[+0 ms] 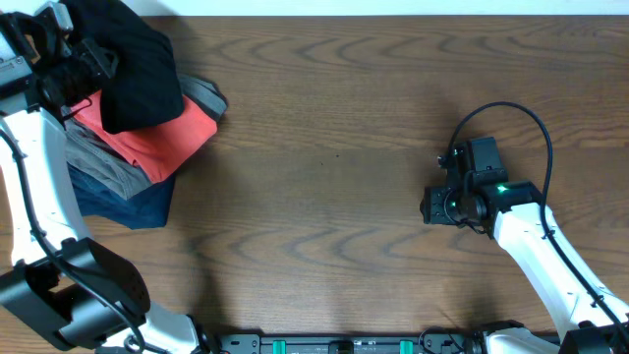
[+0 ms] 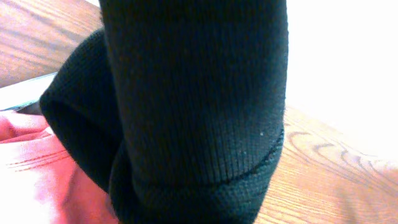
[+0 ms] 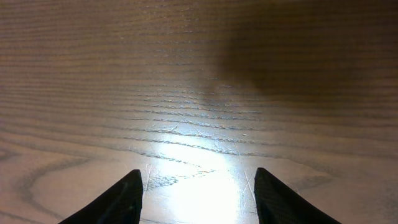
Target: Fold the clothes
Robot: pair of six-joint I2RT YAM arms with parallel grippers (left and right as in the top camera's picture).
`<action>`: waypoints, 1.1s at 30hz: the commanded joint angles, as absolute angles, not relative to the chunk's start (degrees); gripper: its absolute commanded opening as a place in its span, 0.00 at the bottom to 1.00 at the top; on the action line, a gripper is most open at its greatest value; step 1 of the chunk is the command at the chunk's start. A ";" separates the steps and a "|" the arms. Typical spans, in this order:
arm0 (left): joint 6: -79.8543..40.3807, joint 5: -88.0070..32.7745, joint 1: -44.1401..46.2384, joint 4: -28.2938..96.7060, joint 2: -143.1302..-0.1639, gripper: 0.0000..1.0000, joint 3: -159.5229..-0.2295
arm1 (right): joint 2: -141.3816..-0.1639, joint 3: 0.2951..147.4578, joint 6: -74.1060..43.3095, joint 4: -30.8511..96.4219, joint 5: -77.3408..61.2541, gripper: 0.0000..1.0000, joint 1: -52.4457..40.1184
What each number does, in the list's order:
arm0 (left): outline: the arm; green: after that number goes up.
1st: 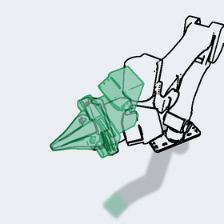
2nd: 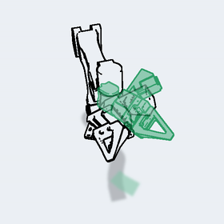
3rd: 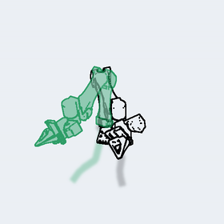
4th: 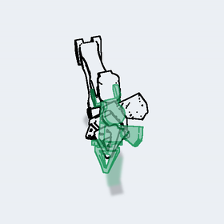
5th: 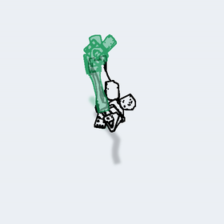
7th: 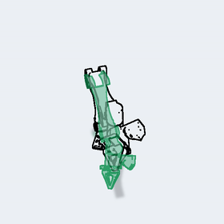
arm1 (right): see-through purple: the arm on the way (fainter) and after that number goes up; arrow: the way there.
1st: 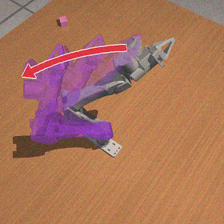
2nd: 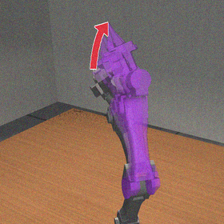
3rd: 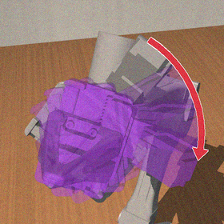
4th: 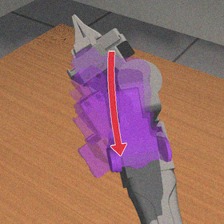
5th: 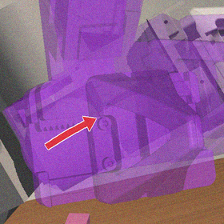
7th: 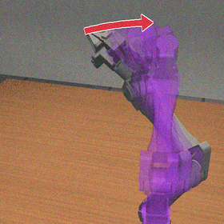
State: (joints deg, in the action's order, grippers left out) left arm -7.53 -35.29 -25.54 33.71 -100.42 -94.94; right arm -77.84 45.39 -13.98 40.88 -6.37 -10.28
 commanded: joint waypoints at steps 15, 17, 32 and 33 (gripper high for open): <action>-13.80 -15.40 -30.37 30.70 -102.59 0.91 -94.96 | -77.25 45.25 -13.06 41.28 -5.80 0.57 -9.72; -13.85 -15.57 -30.24 30.74 -101.27 0.98 -94.96 | -77.25 45.25 -13.08 41.15 -5.80 0.57 -9.72; -7.09 -20.67 -7.46 47.07 -98.94 0.98 -94.63 | -77.25 45.34 -13.23 27.38 -17.85 0.99 -9.32; -7.11 -19.31 -5.43 49.89 -98.94 0.98 -94.63 | -77.25 45.65 -13.28 27.57 -17.87 0.99 -8.75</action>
State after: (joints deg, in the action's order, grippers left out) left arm -9.82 -20.97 -10.13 46.22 -99.33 -94.94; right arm -77.84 45.28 -13.37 27.73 -15.09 -10.04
